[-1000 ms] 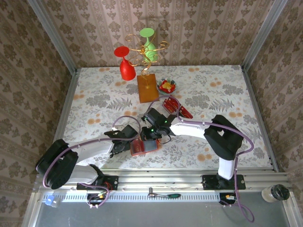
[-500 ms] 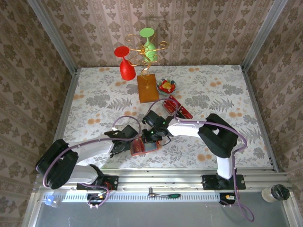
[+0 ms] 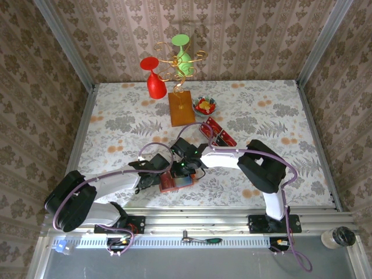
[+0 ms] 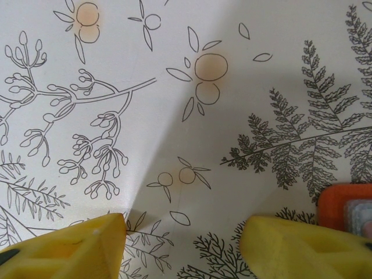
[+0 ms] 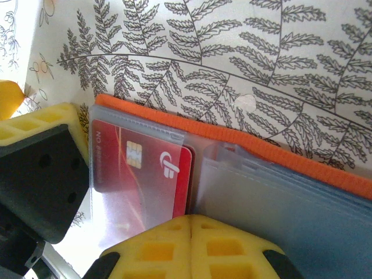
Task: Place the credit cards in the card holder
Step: Insert the credit card into the card slot.
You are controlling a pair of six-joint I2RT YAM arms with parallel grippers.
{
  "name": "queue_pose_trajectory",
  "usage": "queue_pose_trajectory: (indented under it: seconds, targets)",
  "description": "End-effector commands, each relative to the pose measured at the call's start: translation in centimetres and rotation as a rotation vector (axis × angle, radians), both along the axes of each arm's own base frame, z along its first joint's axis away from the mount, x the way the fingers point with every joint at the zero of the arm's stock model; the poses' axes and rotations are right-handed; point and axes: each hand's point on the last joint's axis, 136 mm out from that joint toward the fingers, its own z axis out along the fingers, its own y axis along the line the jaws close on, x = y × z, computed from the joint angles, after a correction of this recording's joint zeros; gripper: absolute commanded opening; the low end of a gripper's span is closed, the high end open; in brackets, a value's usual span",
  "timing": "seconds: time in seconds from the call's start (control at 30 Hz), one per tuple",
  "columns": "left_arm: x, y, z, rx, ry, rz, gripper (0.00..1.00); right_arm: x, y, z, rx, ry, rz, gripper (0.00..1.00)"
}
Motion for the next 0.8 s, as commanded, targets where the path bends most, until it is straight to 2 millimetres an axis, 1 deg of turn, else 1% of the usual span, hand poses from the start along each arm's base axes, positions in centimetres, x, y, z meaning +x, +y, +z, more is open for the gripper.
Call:
queue_pose_trajectory:
  seconds: [0.0, 0.13, 0.23, 0.3, 0.43, 0.53, 0.63, 0.77]
  targets:
    - [0.0, -4.3, -3.4, -0.191, 0.044, -0.053, 0.63, -1.1, 1.4, -0.4, 0.008, 0.019, 0.049, 0.08]
    - [0.1, -4.3, -3.2, -0.191, 0.042, -0.055, 0.63, -1.1, 1.2, 0.1, 0.007, 0.013, 0.049, 0.08]
    - [0.1, -4.0, -2.8, -0.183, 0.035, -0.056, 0.63, -0.8, 0.8, 1.0, 0.01, -0.008, 0.039, 0.09]
    - [0.3, -3.7, -2.3, -0.181, 0.026, -0.05, 0.63, -0.7, 0.4, 1.8, 0.011, -0.025, 0.031, 0.12]
    - [0.4, -2.4, -1.4, -0.182, 0.009, -0.027, 0.63, -0.4, -0.7, 2.7, 0.005, -0.057, 0.003, 0.17]
    - [0.5, -1.8, -0.8, -0.191, -0.006, -0.017, 0.63, -0.4, -1.5, 3.4, -0.003, -0.078, -0.003, 0.19]
    - [0.5, -1.3, -0.4, -0.193, -0.014, -0.01, 0.63, -0.4, -2.3, 3.8, -0.013, -0.095, -0.009, 0.21]
    - [0.4, -0.9, 0.0, -0.197, -0.023, -0.002, 0.64, -0.1, -3.5, 4.8, -0.027, -0.131, -0.023, 0.26]
